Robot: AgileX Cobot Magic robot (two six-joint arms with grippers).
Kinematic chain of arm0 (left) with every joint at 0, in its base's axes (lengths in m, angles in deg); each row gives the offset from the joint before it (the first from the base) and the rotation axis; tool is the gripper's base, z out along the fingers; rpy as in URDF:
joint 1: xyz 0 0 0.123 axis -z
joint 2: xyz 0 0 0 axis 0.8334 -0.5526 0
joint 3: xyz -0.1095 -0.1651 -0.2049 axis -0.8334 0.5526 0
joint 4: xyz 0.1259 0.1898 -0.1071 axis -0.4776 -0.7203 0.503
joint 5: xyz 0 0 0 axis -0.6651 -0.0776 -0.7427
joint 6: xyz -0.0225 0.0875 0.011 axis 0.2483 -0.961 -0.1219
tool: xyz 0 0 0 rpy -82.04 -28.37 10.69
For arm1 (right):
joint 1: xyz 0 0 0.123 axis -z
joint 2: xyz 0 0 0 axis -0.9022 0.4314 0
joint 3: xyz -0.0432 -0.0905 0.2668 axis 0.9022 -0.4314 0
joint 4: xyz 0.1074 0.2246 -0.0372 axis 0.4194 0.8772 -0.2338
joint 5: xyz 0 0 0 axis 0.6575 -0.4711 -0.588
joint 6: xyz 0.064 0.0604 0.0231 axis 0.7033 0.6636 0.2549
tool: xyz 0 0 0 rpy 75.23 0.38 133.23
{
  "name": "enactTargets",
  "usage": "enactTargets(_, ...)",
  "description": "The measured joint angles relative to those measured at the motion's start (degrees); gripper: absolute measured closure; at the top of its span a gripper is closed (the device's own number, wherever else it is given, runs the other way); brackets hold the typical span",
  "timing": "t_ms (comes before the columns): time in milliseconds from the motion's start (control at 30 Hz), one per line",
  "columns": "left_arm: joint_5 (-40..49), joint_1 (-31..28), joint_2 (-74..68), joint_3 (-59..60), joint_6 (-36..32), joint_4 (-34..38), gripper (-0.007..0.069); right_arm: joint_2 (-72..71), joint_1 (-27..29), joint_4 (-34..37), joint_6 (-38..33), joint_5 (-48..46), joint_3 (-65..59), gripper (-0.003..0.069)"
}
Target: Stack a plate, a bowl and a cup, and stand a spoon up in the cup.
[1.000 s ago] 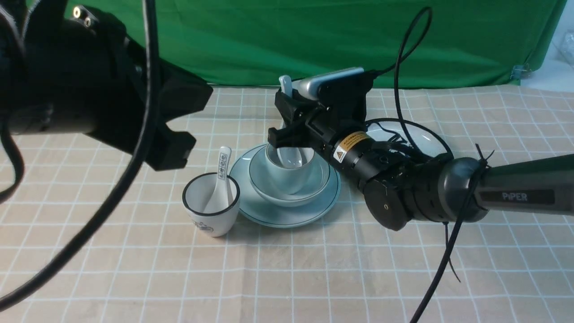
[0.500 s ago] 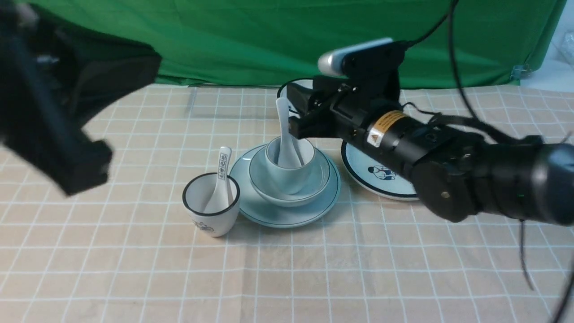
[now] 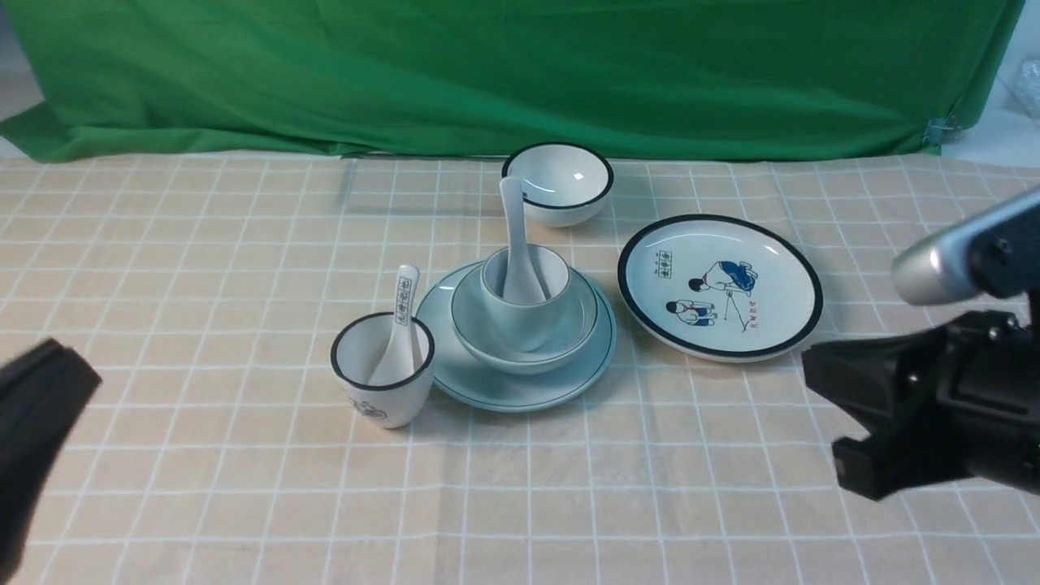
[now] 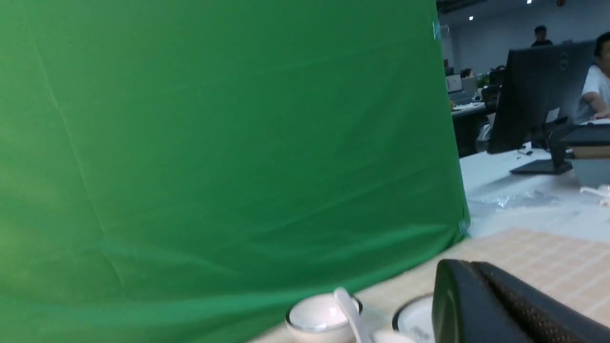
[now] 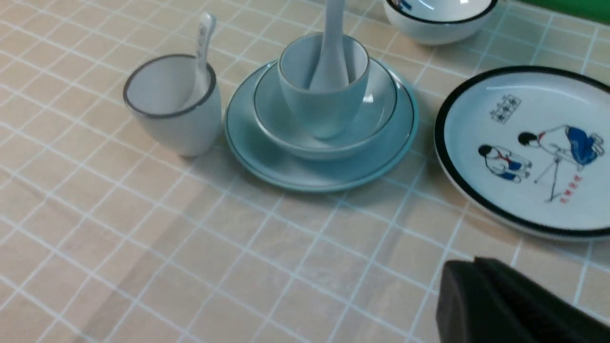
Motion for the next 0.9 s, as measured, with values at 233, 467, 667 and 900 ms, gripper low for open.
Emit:
enactTargets(233, 2.09, 0.00, 0.07, 10.14, 0.00, 0.00, 0.0624, -3.77, 0.00, 0.00, 0.15, -1.43, -0.46, 0.0564)
enactTargets(467, 18.13, 0.00, 0.17, 10.38, -0.14, 0.00, 0.0624, -4.11, 0.64, -1.68, -0.63, -1.18, -0.92, 0.0551)
enactTargets(667, 22.62, 0.00, 0.17, 10.43, -1.51, -0.05, 0.0624, -16.76, 11.03, -3.91, -2.15, 0.82, -11.22, 0.0639)
enactTargets(900, 22.75, 0.00, 0.17, 10.43, -1.58, -0.05, 0.0624, -43.67, 23.32, -3.98, -5.06, 5.28, -34.59, 0.0642)
